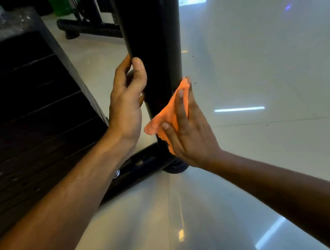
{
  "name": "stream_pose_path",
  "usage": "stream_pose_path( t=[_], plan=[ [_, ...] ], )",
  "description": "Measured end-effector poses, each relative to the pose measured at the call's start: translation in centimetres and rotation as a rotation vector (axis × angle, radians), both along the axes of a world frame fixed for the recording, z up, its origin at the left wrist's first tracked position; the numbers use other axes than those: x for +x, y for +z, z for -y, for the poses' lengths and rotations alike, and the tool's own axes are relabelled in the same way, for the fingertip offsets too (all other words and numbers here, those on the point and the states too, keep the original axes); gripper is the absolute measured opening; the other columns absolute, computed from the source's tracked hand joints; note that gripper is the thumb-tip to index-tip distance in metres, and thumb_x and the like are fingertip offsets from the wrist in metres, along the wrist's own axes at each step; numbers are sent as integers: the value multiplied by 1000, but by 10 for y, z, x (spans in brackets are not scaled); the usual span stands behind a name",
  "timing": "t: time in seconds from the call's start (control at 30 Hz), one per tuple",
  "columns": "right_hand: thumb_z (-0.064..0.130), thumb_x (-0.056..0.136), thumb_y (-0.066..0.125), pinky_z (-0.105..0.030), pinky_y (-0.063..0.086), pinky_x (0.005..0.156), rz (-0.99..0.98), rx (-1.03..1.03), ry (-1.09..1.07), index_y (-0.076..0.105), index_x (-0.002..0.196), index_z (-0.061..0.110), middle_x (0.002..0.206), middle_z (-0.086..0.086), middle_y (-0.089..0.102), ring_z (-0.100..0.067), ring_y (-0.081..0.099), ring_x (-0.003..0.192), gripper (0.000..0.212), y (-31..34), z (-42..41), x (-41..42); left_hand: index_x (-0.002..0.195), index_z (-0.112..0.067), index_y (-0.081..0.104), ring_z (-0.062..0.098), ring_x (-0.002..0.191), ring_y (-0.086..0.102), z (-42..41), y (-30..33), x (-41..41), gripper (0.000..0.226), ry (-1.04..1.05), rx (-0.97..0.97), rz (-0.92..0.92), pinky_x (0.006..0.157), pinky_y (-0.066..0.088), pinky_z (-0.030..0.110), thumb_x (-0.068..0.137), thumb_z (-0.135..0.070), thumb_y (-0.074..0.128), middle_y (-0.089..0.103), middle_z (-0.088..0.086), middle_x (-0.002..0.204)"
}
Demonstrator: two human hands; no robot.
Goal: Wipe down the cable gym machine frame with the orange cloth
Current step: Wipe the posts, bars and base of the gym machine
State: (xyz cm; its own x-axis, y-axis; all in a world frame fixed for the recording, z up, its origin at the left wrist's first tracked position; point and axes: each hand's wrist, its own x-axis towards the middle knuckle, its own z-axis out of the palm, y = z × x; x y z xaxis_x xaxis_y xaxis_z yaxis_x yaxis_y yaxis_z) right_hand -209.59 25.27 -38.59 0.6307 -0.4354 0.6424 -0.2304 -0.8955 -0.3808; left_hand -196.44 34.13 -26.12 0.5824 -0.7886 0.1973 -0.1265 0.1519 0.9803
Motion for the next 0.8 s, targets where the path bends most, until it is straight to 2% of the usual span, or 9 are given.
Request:
stream_pose_path(
  t=[0.1,0.17,0.23,0.3,0.37,0.5,0.6,0.7,0.8],
  plan=[
    [42,116,46,-53,42,124,163,15,-51,-37,160,41,179,-17,-15,-28,9,168,94,13,-2,16,154,-17,49,5,134,60,0,-18,-1,50,-17,-2,-8,111,49,34,113,-45,47,65,-11,140],
    [44,116,44,-54,40,125,178,15,-71,-37,159,43,178,-11,-21,-22,-2,167,92,5,-8,19,151,-18,52,4,133,60,-2,-25,-1,47,-29,8,-3,106,50,30,113,-45,47,66,-9,141],
    [44,116,46,-59,42,122,74,12,-64,-37,160,41,175,-13,-29,-31,-1,168,94,-17,-15,12,153,-15,50,14,140,57,-5,-29,0,55,-50,7,-8,118,45,42,109,-50,51,61,4,148],
    [41,116,48,-61,43,120,-45,19,-40,-36,161,40,176,-18,-27,-42,11,166,95,-37,-17,-2,153,-13,48,22,145,52,-9,-27,-3,65,-44,5,-10,124,39,52,104,-55,55,54,10,154],
    [41,116,47,-62,42,119,-101,2,-39,-35,162,39,177,-19,-24,-47,22,162,93,-38,-12,-11,153,-16,51,21,146,52,-11,-26,-6,65,-40,14,-5,124,38,53,103,-56,55,55,8,155],
    [44,116,46,-59,34,127,23,0,-55,-29,166,31,178,-18,-21,-38,5,168,91,6,-11,-3,147,-13,57,12,133,62,-16,-24,-10,46,-55,11,-9,115,47,41,113,-41,44,70,-8,133],
    [47,115,48,-58,35,128,119,65,-116,-12,166,18,179,-23,-9,-36,9,167,85,33,-10,13,147,-24,60,9,133,63,-17,-21,-12,41,-77,3,4,114,49,38,117,-30,34,70,-12,139],
    [49,115,48,-58,39,125,93,90,-131,-12,167,16,179,-21,-12,-36,8,168,86,7,-15,15,154,-27,54,8,137,59,-17,-23,-7,42,-98,6,14,118,46,38,117,-32,36,66,-13,145],
    [49,115,46,-60,40,124,-60,117,-85,-28,166,30,178,-12,-25,-37,8,167,92,-48,-20,-2,159,-33,45,6,144,51,-14,-32,-2,46,-81,21,43,126,36,46,114,-39,45,59,-17,152]
  ],
)
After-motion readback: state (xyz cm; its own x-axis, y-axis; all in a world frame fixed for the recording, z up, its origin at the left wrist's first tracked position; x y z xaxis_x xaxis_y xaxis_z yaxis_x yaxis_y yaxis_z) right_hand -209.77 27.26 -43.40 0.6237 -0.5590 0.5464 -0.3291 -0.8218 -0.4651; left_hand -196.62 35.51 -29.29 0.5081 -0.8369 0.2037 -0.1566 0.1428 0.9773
